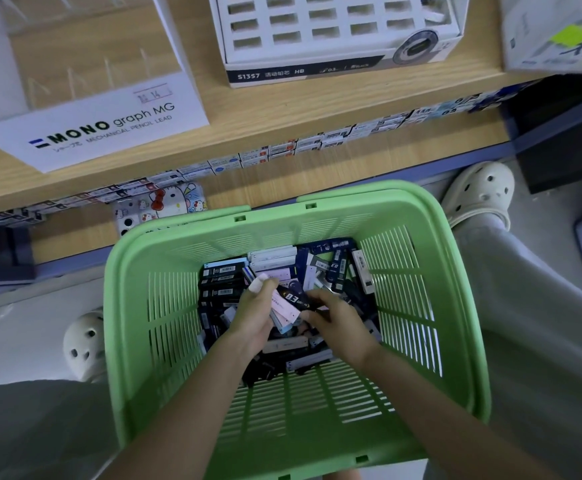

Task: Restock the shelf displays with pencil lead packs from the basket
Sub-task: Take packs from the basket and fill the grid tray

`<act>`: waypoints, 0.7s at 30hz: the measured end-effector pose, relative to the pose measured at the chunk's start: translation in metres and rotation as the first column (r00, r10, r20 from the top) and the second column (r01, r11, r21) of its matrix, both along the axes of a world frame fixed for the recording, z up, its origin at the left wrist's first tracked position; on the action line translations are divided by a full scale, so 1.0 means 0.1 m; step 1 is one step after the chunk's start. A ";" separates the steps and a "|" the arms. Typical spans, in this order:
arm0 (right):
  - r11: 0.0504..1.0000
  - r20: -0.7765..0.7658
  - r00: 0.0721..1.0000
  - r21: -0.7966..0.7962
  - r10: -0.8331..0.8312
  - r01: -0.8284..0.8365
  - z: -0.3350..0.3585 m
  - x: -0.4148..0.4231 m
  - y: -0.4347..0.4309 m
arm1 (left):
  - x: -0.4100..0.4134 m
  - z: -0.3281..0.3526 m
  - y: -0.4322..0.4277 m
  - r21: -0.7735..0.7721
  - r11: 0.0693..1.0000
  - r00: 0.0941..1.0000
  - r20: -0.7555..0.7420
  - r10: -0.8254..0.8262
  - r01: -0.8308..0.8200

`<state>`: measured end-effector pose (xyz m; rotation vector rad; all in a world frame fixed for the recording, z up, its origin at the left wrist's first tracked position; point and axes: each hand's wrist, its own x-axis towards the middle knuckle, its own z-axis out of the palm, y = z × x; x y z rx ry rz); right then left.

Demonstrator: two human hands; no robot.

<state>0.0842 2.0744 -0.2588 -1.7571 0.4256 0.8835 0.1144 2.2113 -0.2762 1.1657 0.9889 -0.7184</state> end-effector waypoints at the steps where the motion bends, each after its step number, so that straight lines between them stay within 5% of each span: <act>1: 0.999 0.003 0.999 -0.008 -0.045 0.045 0.00 0.01 0.01 | 0.00 0.00 0.01 0.018 1.000 1.000 0.005 0.011 -0.011; 5: 0.966 0.007 0.966 0.023 -0.257 0.257 -0.01 0.03 0.03 | 0.01 0.01 0.05 0.054 0.998 1.000 0.012 0.010 -0.010; 17: 0.932 -0.040 0.933 -0.081 -0.357 0.353 0.04 -0.02 0.09 | -0.03 0.10 0.04 0.040 0.994 0.993 0.062 -0.103 0.100; 21: 0.951 -0.054 0.951 0.024 -0.306 0.308 0.21 0.05 0.09 | -0.03 0.32 0.00 -0.012 0.974 0.966 0.129 -0.224 0.227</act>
